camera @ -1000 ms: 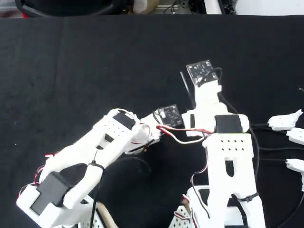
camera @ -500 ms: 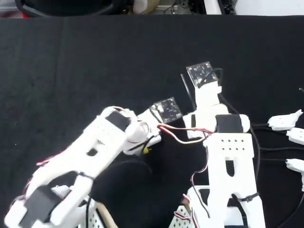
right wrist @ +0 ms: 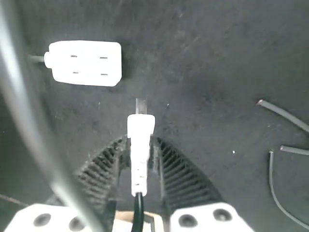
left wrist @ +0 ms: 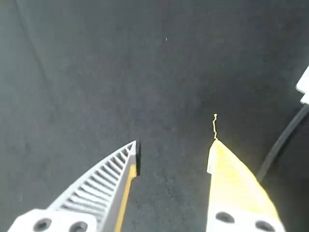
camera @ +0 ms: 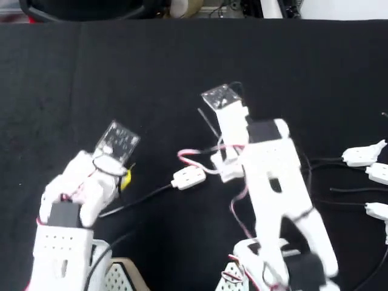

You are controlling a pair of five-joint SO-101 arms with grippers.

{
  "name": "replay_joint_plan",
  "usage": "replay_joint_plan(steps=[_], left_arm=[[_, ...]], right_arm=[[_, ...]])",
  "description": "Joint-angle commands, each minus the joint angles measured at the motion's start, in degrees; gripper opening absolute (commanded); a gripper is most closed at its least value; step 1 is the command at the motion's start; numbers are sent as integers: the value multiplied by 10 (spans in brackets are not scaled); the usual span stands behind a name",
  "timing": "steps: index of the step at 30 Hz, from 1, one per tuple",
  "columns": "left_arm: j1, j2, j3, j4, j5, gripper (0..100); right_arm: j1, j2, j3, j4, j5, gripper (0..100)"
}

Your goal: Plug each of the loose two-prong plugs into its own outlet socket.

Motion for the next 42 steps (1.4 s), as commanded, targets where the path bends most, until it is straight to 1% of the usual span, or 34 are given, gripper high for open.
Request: replay_joint_plan(steps=[1, 5, 8, 10, 12, 15, 17, 20, 25, 28, 32, 34, 42], left_arm=[[-46, -135, 114, -10, 4, 238], [-117, -240, 181, 37, 4, 238], [-154, -299, 210, 87, -6, 238], [-160, -290, 204, 121, -44, 238], [-164, -282, 196, 149, -67, 238], [-165, -286, 193, 179, -69, 238], [-165, -288, 193, 184, -69, 238], [-166, -288, 193, 183, -70, 238], [-166, -288, 194, 183, -70, 238], [-166, -288, 194, 183, -70, 238], [-166, -288, 194, 183, -70, 238], [-166, -288, 194, 183, -70, 238], [-166, -288, 194, 183, -70, 238]], right_arm=[[-21, 92, -96, 40, 2, 12], [-87, 135, -143, 85, 1, 12], [-145, 160, -189, 117, -3, 12], [-175, 194, -238, 142, -17, 12], [-194, 248, -292, 161, -30, 12], [-203, 350, -364, 167, -39, 12], [-207, 406, -393, 167, -53, 12], [-217, 445, -404, 167, -55, 12], [-214, 425, -400, 168, -55, 12], [-200, 403, -388, 168, -55, 12], [-153, 399, -379, 168, -50, 12], [-134, 399, -378, 168, -31, 12], [-97, 398, -378, 169, -25, 12]])
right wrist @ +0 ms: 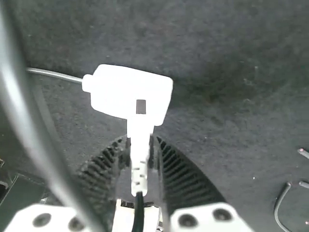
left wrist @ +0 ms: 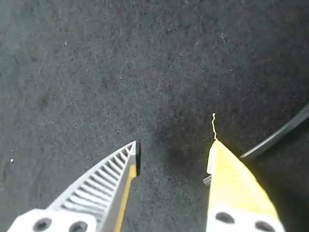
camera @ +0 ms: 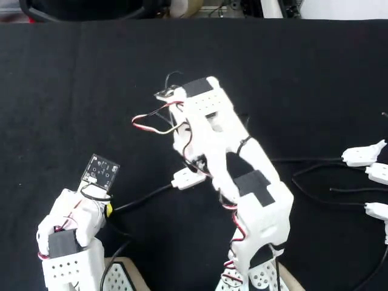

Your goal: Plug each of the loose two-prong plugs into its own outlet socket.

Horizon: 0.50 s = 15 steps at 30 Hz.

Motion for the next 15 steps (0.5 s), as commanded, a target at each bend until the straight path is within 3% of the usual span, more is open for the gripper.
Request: replay_joint_plan(steps=[1, 15], left_arm=[[-5, -1, -15, 3, -4, 238], [-5, -1, -15, 4, -4, 238]], right_arm=[[32, -34, -1, 24, 6, 12], [40, -33, 17, 23, 5, 12]])
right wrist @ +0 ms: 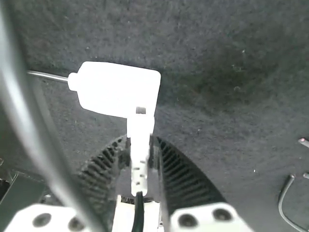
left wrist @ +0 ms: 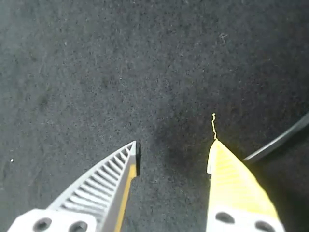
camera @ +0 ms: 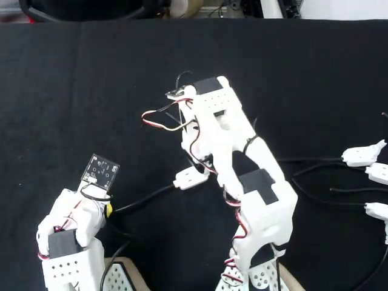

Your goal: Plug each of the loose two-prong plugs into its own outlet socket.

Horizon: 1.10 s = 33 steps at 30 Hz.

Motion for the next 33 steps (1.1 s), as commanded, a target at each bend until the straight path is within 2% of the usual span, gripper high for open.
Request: replay_joint_plan(steps=[1, 9, 19, 25, 33], left_arm=[[-5, -1, -15, 4, -4, 238], [-24, -2, -15, 3, -4, 238], [-24, -2, -15, 2, -4, 238], [-24, -2, -15, 2, -4, 238], [-23, -2, -15, 2, -5, 238]], right_arm=[[5, -32, 0, 22, 1, 12], [3, 58, -13, 18, 4, 12], [-55, 103, -51, 18, -11, 12], [2, 117, -47, 20, 11, 12], [129, 116, -20, 21, 117, 12]])
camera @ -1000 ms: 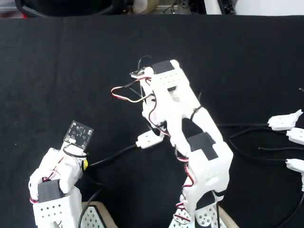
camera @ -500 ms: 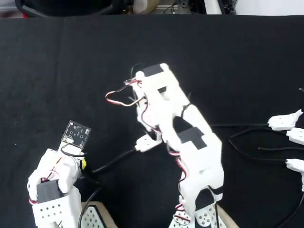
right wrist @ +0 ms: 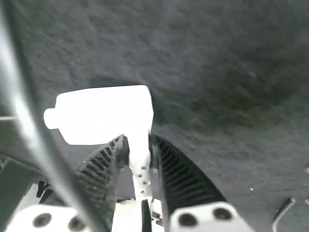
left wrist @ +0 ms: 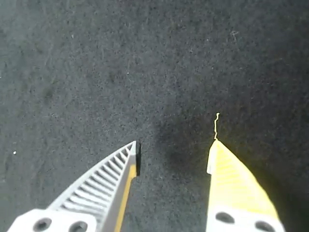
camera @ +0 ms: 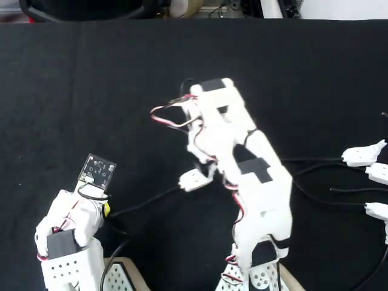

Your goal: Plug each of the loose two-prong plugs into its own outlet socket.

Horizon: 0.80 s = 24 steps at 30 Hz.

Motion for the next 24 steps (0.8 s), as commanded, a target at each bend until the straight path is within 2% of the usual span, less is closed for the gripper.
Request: replay_joint_plan(steps=[1, 4, 15, 24], left_arm=[[-5, -2, -15, 2, -7, 238], [-5, -2, -15, 4, -27, 238], [-5, -2, -14, 4, -27, 238], [-5, -2, -14, 3, -27, 238]], right_arm=[[102, -1, 27, 20, 56, 12], [171, -1, 24, 20, 95, 12], [415, -78, 3, 18, 245, 12], [544, -87, -107, 19, 310, 12]])
